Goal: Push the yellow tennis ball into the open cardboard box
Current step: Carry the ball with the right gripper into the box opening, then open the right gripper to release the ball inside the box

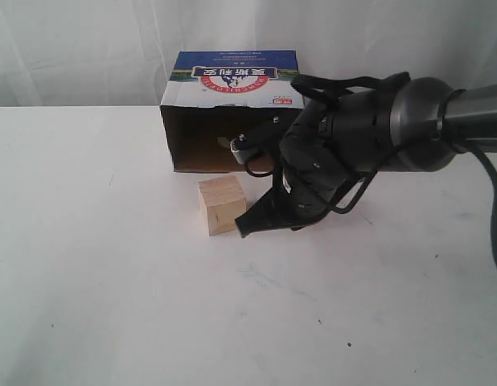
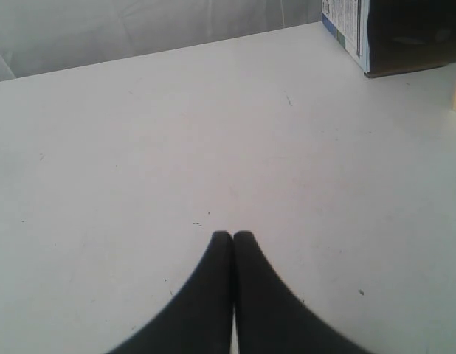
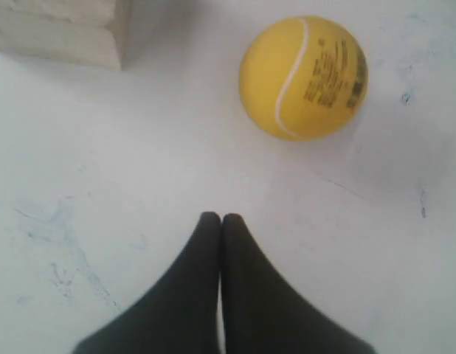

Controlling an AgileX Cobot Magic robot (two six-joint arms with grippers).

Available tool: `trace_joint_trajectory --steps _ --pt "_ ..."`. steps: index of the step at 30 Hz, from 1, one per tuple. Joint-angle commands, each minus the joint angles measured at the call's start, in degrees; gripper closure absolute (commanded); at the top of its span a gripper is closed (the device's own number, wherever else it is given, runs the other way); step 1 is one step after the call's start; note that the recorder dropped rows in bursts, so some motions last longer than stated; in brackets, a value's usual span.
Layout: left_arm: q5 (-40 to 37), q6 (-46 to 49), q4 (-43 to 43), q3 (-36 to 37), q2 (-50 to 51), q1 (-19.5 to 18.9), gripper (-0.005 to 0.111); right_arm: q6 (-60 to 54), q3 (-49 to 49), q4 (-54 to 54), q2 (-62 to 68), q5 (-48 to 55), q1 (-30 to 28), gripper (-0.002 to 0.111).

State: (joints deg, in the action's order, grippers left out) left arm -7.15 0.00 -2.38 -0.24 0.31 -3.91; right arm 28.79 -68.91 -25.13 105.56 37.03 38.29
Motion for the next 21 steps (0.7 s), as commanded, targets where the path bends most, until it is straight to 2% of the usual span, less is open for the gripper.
trace_joint_trajectory --steps 1,5,8,10,13,17,21 --pt "-0.09 0.0 0.5 0.24 -0.31 0.01 0.107 -0.57 0.4 -0.28 1.74 0.18 -0.99 0.108" --pt "-0.09 0.0 0.5 0.24 -0.31 0.01 0.107 -1.89 0.4 -0.41 3.55 -1.98 -1.84 0.108" --pt "-0.09 0.0 0.5 0.24 -0.31 0.01 0.107 -2.49 -1.19 -2.59 7.32 -7.84 -3.75 0.108" --pt "-0.09 0.0 0.5 0.24 -0.31 0.01 0.107 -2.62 -6.21 -5.17 12.67 -13.71 -6.95 0.108" --pt "-0.09 0.0 0.5 0.24 -0.31 0.01 0.107 -3.05 -18.09 -5.22 19.02 -11.85 -9.46 0.108" --pt "-0.09 0.0 0.5 0.24 -0.31 0.01 0.107 -0.63 -25.77 -10.5 13.45 -9.26 -8.87 0.108" --pt "-0.09 0.0 0.5 0.24 -0.31 0.01 0.107 4.43 -23.99 -13.48 6.16 -6.5 -8.35 0.108"
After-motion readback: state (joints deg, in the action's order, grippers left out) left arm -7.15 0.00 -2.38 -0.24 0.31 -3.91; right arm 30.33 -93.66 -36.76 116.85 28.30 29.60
